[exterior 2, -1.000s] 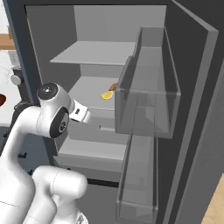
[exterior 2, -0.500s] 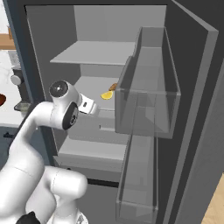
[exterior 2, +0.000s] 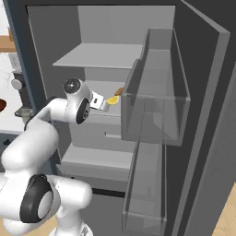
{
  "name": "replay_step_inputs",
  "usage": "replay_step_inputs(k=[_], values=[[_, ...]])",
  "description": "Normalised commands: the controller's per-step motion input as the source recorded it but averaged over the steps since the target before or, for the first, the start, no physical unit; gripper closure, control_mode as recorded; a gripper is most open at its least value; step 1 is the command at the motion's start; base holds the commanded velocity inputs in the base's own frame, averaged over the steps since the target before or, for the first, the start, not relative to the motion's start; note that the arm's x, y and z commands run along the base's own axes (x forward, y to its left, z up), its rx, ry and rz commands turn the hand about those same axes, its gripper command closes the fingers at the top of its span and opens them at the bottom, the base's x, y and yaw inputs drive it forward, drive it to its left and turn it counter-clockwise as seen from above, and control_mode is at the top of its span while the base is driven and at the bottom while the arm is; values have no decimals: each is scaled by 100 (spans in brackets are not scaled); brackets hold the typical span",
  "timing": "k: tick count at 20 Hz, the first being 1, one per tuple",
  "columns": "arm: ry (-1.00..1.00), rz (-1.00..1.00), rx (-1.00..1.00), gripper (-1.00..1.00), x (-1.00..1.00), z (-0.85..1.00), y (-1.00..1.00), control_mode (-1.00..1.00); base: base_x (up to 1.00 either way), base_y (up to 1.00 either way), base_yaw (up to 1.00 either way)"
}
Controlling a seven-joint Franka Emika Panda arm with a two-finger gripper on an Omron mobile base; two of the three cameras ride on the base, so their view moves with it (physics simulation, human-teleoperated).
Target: Grab a lemon wedge from the fridge and one ice cube from the ice bowl, and put them in the glass of lemonade.
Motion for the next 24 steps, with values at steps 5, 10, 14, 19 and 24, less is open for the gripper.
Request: replay_step_inputs(k=[5,10,14,19,24], values=[[0,0,-1,-100,74,-3,1,-100,0,0,0],[0,0,-3,-100,61,-19,0,-100,0,0,0],[0,0,-5,-100,57,-31,0,-100,0,0,0],[0,0,-4,-100,56,-26,0,-100,0,0,0],[1,0,-1,-100,53,-15,0,-100,0,0,0]])
